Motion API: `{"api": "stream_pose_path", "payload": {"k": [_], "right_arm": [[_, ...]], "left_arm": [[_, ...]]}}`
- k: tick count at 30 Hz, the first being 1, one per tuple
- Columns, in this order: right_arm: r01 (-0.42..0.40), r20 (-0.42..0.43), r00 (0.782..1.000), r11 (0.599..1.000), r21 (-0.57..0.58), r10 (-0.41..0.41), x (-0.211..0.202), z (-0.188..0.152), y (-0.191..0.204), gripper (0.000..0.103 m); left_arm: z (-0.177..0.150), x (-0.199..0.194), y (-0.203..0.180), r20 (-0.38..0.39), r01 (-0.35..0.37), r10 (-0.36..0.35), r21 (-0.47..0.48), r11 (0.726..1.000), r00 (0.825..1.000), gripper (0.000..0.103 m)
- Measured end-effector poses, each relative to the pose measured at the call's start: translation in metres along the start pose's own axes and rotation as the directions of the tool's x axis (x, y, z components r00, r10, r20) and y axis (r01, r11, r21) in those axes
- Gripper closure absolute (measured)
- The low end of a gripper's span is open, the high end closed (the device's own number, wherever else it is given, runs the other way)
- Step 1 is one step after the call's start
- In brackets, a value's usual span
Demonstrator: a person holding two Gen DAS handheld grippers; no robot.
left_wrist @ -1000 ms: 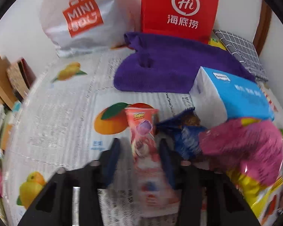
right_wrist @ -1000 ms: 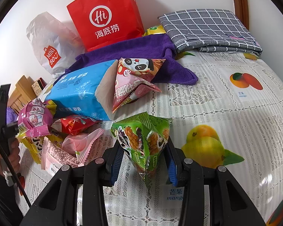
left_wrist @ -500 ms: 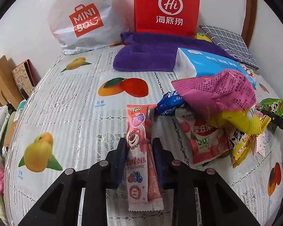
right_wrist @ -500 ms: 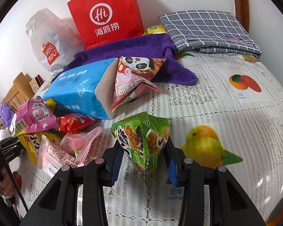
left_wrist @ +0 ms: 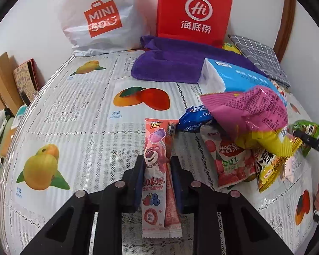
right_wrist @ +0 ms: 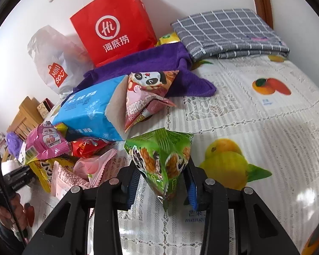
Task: Organize snacks
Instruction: 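Lift both held packs and carry them over the purple towel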
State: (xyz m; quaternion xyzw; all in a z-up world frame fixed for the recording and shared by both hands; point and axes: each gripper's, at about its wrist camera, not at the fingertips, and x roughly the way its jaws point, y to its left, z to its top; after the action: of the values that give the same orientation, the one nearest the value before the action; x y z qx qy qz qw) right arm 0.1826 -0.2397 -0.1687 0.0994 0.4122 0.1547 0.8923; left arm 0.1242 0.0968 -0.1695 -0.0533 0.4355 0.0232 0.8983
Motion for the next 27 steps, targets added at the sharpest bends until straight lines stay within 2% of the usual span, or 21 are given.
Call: {"api": "stream_pose_path", "payload": {"k": [3,9,15,21,27], "right_arm": [[0.037,0.023,0.999,0.999,-0.032,-0.036,-0.010,-0.005,0.005,0.065],[0.034,0.005,0.999,0.997,-0.071,-0.034,-0.027,-0.017,0.020,0.065],[0.036,0.007,0.999,0.993,-0.110,-0.036,-0.048,-0.020,0.040,0.065],[0.067,0.052,0.997,0.986,-0.154,-0.060,-0.076,-0.010,0.064,0.065],[0.057,0.075,0.996,0.984,-0.170,-0.045,-0.093,0.013,0.086,0.065]], "left_arm": [[-0.002,-0.003,0.003,-0.003,0.003,-0.003,-0.007,1.000,1.000,0.082],[-0.008,-0.018,0.004,-0.021,0.034,-0.035,-0.026,0.999,0.999,0.082],[-0.006,-0.045,-0.002,0.007,0.059,-0.058,-0.024,0.998,0.998,0.082],[0.016,-0.080,-0.007,0.057,0.117,-0.114,-0.059,0.991,0.992,0.082],[0.040,-0.099,-0.027,0.086,0.150,-0.148,-0.023,0.988,0.985,0.082]]}}
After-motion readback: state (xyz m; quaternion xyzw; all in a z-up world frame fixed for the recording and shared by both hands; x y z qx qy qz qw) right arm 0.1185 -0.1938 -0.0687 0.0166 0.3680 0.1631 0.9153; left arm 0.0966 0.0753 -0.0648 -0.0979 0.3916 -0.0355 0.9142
